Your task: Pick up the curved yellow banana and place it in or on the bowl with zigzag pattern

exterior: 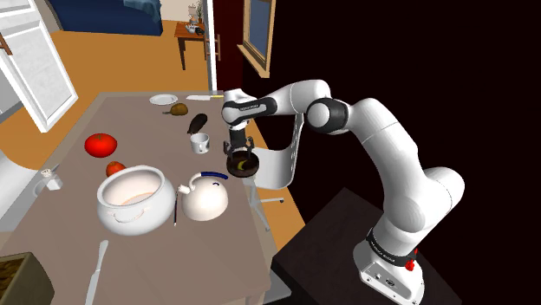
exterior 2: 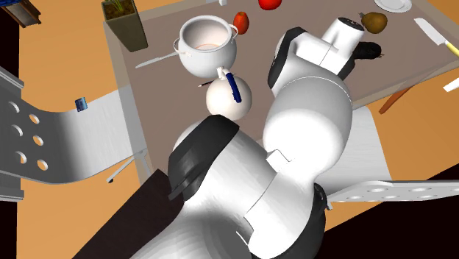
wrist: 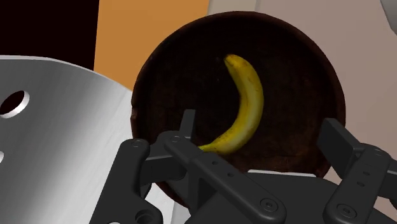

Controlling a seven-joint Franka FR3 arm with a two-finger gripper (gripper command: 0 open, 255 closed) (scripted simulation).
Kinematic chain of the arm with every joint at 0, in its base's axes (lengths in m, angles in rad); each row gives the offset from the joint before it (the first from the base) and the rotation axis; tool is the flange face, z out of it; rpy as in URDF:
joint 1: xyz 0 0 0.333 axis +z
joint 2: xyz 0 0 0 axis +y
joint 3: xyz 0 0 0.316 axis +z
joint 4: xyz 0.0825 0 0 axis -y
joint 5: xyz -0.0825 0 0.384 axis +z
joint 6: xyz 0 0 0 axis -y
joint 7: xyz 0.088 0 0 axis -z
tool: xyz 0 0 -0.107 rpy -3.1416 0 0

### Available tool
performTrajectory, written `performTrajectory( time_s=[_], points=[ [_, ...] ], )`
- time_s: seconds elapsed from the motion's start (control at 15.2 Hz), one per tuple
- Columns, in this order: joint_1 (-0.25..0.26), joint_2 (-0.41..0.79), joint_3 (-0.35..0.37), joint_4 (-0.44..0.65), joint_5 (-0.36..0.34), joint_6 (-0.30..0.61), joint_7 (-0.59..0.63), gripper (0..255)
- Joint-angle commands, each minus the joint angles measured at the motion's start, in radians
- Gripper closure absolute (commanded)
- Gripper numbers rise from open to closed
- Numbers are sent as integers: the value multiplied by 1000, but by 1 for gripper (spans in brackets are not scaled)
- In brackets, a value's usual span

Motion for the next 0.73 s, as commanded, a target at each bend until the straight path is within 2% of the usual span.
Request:
performTrajectory(
  time_s=[0.0, 0.13, 0.66],
  points=[
    [7, -5, 2, 45, 5, -48, -6, 0],
    [18, -4, 4, 111, 9, -109, -14, 0],
    [18, -4, 4, 111, 9, -109, -14, 0]
  ],
)
